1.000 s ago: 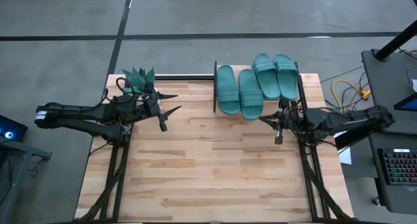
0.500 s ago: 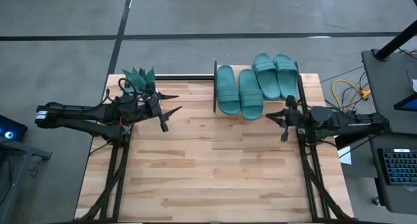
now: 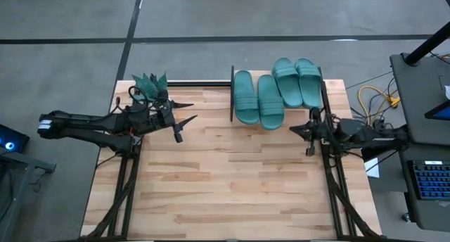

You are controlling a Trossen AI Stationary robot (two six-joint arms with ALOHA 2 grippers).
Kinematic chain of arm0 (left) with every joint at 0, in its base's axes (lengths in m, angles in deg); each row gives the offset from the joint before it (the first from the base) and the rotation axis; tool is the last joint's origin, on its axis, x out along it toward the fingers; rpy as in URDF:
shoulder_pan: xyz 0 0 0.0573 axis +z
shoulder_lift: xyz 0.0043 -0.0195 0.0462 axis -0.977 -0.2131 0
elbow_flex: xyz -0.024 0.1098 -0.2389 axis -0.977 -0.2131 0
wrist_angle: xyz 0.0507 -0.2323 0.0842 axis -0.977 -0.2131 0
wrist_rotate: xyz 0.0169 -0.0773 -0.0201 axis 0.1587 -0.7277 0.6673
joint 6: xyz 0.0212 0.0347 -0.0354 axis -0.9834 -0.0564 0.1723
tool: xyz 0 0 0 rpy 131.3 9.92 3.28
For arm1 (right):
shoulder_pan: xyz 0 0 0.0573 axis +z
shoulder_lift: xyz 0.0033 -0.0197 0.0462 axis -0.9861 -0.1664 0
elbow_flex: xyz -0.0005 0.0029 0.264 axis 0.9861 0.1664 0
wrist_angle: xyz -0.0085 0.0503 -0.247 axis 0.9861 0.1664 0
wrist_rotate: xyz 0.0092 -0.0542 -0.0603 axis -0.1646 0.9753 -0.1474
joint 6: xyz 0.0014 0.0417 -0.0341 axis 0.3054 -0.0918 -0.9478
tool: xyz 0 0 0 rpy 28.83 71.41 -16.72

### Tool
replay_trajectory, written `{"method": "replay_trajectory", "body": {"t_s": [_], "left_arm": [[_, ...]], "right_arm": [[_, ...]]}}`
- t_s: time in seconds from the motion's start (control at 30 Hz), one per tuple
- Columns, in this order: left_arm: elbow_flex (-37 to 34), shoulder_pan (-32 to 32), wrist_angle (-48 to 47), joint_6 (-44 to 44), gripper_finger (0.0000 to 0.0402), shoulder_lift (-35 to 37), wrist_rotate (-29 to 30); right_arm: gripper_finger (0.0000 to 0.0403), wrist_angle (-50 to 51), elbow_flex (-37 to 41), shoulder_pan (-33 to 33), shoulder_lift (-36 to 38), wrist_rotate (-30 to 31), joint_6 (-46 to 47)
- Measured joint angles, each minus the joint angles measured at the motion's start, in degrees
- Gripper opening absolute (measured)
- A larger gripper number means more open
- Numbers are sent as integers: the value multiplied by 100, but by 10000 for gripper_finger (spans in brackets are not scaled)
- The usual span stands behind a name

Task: Pick and place slides into the shelf
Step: Return to Home Position

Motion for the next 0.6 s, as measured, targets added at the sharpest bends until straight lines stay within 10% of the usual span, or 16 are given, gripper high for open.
{"method": "replay_trajectory", "body": {"t_s": [0.4, 0.6], "left_arm": [[-50, 50, 12, 186, 176, 23, -72], [-67, 61, 54, 977, 176, 50, -1492]], "right_arm": [[8, -1244, 969, 0, 60, -1048, 414], [8, -1327, 969, 0, 49, -1058, 264]]}}
